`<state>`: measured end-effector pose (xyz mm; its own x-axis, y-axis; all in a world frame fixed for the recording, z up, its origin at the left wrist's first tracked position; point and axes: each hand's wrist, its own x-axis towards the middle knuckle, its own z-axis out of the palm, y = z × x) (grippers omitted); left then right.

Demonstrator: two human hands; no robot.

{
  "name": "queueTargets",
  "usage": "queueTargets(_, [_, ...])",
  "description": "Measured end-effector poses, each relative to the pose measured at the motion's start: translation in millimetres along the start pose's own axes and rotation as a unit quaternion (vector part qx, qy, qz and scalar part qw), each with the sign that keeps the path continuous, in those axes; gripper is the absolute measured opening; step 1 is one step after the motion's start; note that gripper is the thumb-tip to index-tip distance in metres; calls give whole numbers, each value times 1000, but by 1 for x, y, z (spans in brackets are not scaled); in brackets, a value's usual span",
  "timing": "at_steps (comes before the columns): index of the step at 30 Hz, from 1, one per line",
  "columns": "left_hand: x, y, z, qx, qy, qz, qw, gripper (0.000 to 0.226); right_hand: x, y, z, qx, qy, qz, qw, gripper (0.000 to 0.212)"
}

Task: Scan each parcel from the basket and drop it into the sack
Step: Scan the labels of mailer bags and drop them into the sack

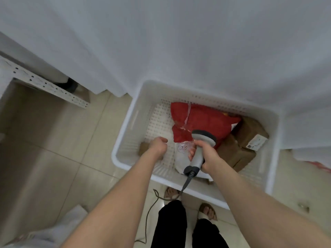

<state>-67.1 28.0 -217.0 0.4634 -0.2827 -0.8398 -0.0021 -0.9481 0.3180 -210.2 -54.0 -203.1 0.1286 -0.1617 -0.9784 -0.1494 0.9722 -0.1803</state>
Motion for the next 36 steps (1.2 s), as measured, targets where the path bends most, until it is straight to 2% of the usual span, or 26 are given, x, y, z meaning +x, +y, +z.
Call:
queueTargets(8, [81,-15,79,47,-88,10,995,43,111,3,-65,-159,95,45,982,16])
queueTargets(10, [98,-20,101,57,-103,13,993,41,134,6,-74,-217,98,64,969,12])
queueTargets(13, [122,-25,127,84,-123,21,989,43,165,14,-86,-280,88,74,953,21])
queueTargets(18, [152,-33,151,133,-129,23,982,46,197,24,-99,-285,88,47,953,5])
queueTargets(21, [160,-37,152,168,-133,22,977,44,210,29,-101,-265,64,58,960,19])
queueTargets(23, [159,-41,151,180,-136,13,974,44,211,28,-101,-251,80,52,963,23])
queueTargets(26, [159,-43,146,204,-126,1,971,43,213,26,-100,-239,99,38,965,39])
queueTargets(30, [163,-46,143,228,-136,-18,964,40,212,29,-102,-215,66,57,973,28])
queueTargets(33, [158,-47,147,254,-156,-31,954,39,217,32,-102,-246,62,51,966,19])
queueTargets(36, [162,-51,149,257,-166,-44,951,40,221,33,-105,-245,40,61,967,33])
